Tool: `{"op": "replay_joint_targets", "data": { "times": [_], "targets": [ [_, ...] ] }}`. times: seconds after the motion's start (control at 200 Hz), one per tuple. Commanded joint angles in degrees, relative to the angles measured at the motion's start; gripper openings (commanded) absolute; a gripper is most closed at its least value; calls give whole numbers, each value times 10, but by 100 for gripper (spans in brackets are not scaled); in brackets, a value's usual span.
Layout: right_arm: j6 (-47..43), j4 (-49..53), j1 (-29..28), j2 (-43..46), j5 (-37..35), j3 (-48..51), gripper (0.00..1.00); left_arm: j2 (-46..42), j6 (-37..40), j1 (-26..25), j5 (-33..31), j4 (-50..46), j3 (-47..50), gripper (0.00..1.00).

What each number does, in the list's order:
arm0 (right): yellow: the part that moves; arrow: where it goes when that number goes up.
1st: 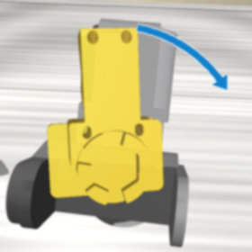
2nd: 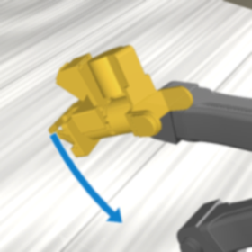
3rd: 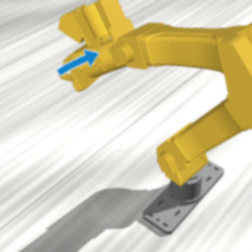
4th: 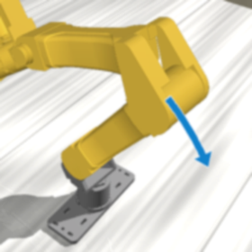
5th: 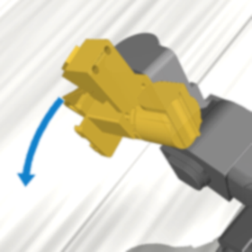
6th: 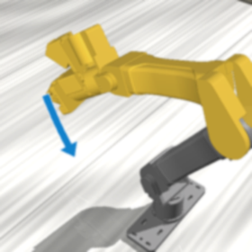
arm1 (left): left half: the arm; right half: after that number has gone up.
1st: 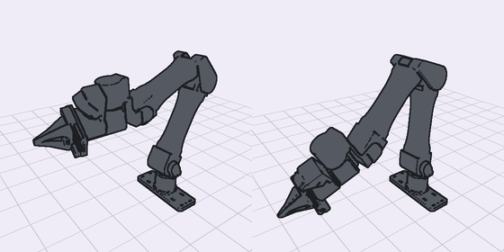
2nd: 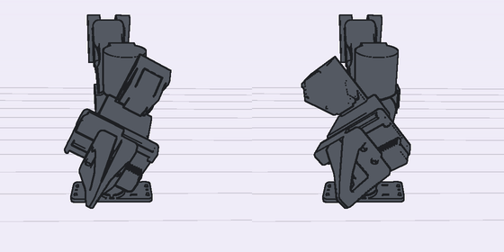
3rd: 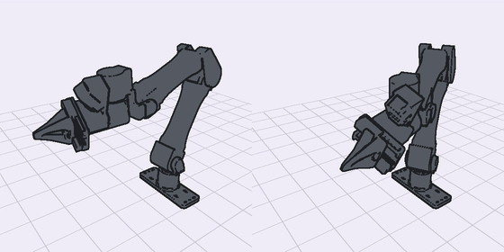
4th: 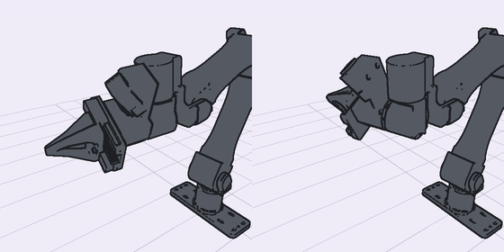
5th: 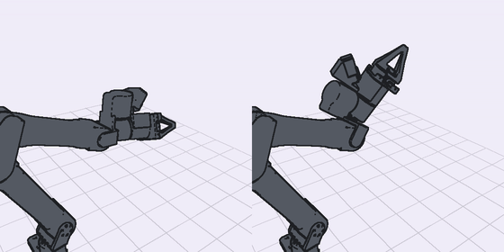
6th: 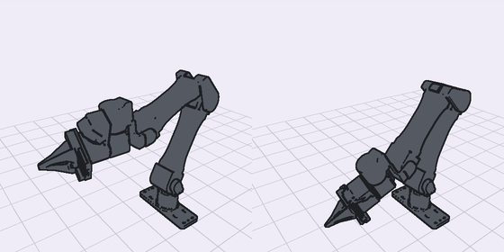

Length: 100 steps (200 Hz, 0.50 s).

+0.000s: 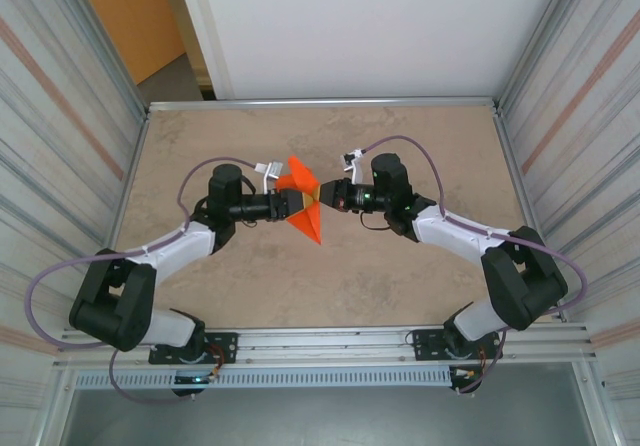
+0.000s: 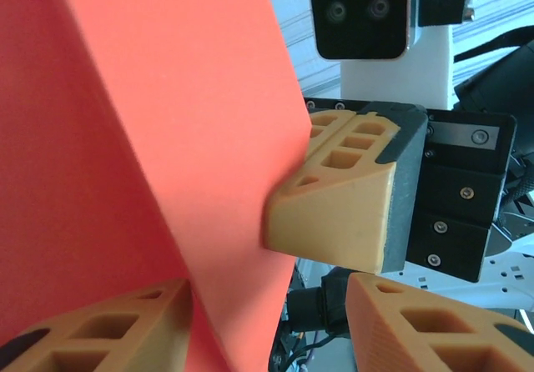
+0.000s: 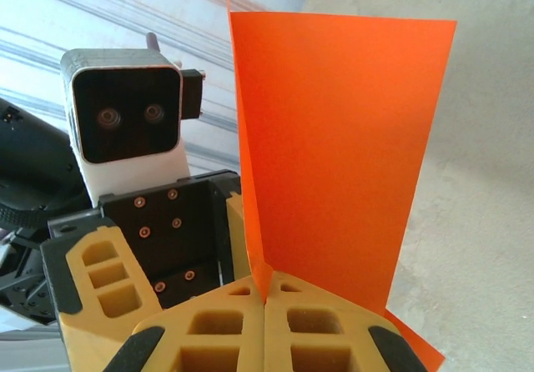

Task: Fold a paper plane with a square sheet of paper (pick it up from the middle)
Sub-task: Turn over the paper at the center of the table.

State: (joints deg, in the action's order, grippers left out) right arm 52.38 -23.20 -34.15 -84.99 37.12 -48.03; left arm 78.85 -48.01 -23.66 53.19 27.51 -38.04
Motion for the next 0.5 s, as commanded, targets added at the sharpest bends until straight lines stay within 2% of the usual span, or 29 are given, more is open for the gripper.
{"op": "replay_joint_targets", "data": {
  "times": [0.0,0.411,0.496],
  "targets": [
    [28,-35,8,18,16,9,3,-10,23,-2,20,27,-10,49],
    [59,-60,14,16,38,8,10,-17,31,-4,25,47,-7,30],
    [62,-60,16,19,38,10,14,-17,32,-4,23,47,-6,26]
  ]
}}
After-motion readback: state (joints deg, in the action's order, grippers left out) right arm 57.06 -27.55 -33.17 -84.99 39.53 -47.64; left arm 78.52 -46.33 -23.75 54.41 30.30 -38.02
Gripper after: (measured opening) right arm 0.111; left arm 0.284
